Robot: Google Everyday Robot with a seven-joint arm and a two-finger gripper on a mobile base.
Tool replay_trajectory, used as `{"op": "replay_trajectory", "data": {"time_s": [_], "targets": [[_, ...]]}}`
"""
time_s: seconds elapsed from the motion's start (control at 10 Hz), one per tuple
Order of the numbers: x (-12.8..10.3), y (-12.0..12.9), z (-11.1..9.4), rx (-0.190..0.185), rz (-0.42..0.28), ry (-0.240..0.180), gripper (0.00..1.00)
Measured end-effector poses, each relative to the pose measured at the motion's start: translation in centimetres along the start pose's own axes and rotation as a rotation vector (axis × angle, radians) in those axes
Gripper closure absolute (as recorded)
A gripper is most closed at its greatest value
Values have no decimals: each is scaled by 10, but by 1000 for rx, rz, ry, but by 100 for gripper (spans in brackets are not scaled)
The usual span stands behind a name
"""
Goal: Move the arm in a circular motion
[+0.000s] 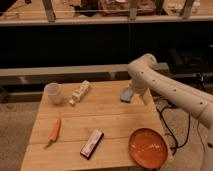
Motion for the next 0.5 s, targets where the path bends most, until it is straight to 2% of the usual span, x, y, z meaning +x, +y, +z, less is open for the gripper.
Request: {"op": "replay_trajectory", "data": {"time_s": [0.2,0.5], "targets": [[-27,46,-9,12,-9,2,20],[-89,86,-26,32,-75,-15,20]]}}
